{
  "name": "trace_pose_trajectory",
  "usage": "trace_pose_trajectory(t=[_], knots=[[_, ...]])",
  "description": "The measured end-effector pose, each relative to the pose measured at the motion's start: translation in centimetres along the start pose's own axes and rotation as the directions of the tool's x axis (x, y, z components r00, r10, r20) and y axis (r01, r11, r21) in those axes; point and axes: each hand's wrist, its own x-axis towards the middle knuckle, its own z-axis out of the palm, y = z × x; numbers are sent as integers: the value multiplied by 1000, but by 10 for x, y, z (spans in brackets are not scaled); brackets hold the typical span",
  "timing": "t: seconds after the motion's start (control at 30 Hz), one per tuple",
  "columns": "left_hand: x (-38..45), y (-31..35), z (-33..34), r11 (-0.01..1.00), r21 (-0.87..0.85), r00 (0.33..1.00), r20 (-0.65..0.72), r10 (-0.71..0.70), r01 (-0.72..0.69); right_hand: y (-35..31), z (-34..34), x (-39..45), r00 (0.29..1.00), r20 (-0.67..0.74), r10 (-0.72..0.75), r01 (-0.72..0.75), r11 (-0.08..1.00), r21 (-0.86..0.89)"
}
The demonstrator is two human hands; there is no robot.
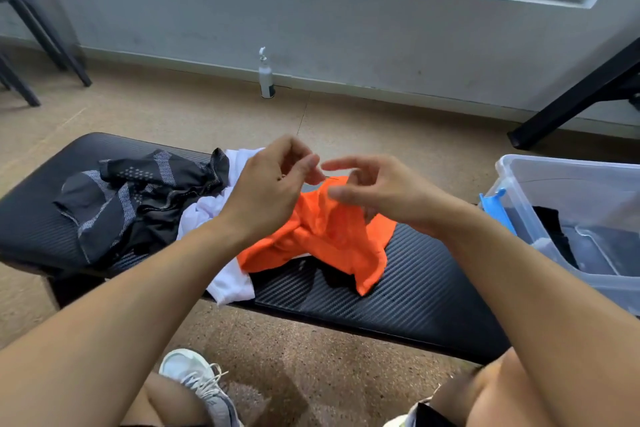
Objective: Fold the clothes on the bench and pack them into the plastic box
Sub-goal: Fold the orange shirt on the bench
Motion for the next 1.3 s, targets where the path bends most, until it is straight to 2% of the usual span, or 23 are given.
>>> trace_pose_trajectory(t=[0.07, 0.13, 0.2, 0.3, 0.4, 0.47, 0.53, 0.63, 0.7, 0.77, 0.83, 0.9, 0.93, 1.0, 1.1, 1.17, 1.3], knots=[[1, -7, 2, 997, 80, 999, 39, -22, 19, 15, 1, 7, 994, -88, 71, -91, 962, -259], [1, -15, 2, 976, 215, 995, 95, -38, 17, 28, -4, 11, 980, -176, 94, -166, 872, -460], [-2, -21, 1, 952, 307, 983, 179, -45, -12, 39, -12, 14, 968, -230, 105, -220, 798, -561], [-6, -22, 3, 930, 349, 965, 263, 20, -115, 48, -17, 16, 950, -259, 174, -306, 688, -659], [-4, -24, 8, 925, 357, 963, 266, 33, -130, 51, -7, 15, 937, -177, 300, -333, 622, -709], [-1, -27, 8, 917, 380, 965, 262, 19, -121, 49, 2, 15, 948, -126, 291, -288, 622, -729], [-1, -30, 6, 915, 387, 948, 318, -20, -110, 45, 13, 17, 958, -52, 283, -226, 630, -743], [-2, -32, 6, 864, 476, 886, 455, -86, -161, 37, 31, 15, 905, 144, 401, -224, 735, -640], [-1, -33, 7, 827, 533, 868, 481, -123, -179, 29, 32, 11, 864, 270, 425, -234, 814, -532], [0, -35, 7, 804, 569, 851, 498, -169, -174, 23, 24, 10, 875, 288, 390, -218, 848, -483], [0, -37, 5, 770, 610, 816, 533, -223, -189, 25, 12, 15, 951, 135, 277, -178, 852, -493], [-2, -37, 4, 753, 625, 786, 565, -252, -208, 41, 1, 24, 988, -97, 124, -157, 738, -656], [-3, -36, 5, 763, 613, 778, 574, -254, -204, 49, -2, 26, 986, -141, 90, -166, 638, -752], [-4, -32, 9, 801, 577, 783, 567, -255, -157, 62, -2, 30, 989, -91, 117, -138, 503, -853], [-3, -33, 12, 804, 588, 838, 479, -260, -86, 63, 2, 31, 992, -59, 114, -106, 473, -875], [-3, -35, 12, 799, 597, 862, 442, -248, -76, 51, 4, 29, 997, -64, 36, -74, 507, -859], [-3, -34, 14, 826, 550, 890, 429, -154, -122, 23, 5, 14, 987, -66, -148, 63, 727, -683]])
